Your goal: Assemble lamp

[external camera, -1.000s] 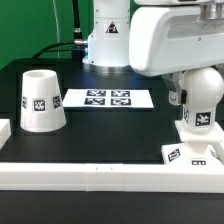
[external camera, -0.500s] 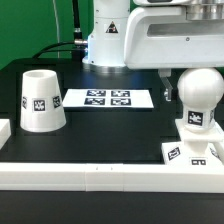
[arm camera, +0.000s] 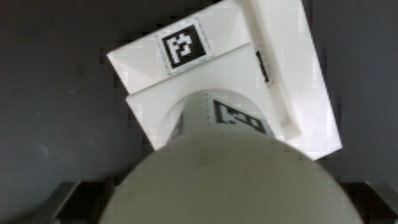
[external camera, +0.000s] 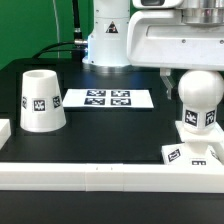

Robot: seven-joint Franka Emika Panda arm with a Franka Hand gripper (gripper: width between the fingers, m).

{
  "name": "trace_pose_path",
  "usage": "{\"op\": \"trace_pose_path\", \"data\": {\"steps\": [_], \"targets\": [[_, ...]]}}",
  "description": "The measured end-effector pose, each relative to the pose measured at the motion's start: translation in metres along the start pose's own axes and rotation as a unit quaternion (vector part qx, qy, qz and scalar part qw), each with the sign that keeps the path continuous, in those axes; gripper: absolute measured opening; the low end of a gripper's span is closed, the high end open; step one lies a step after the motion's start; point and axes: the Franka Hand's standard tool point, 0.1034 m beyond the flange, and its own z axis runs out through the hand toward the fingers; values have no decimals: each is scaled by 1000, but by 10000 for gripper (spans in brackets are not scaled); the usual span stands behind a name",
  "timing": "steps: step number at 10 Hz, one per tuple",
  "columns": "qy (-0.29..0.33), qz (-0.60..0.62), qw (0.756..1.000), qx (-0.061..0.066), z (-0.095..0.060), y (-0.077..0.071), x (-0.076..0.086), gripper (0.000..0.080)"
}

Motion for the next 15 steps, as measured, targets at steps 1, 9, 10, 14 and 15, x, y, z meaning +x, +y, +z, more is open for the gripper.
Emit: {"op": "trace_pose_path", "data": {"steps": [1,9,10,14,15], "targets": [[-5,52,999,6,0,0,0,577],[-35,268,962,21,4,-3,-7,653],[-35,239,970,22,4,-3,-7,653],[-35,67,997,24,-1,-3,-8,699],[-33,29,999,26,-4,-4,-8,699]]}}
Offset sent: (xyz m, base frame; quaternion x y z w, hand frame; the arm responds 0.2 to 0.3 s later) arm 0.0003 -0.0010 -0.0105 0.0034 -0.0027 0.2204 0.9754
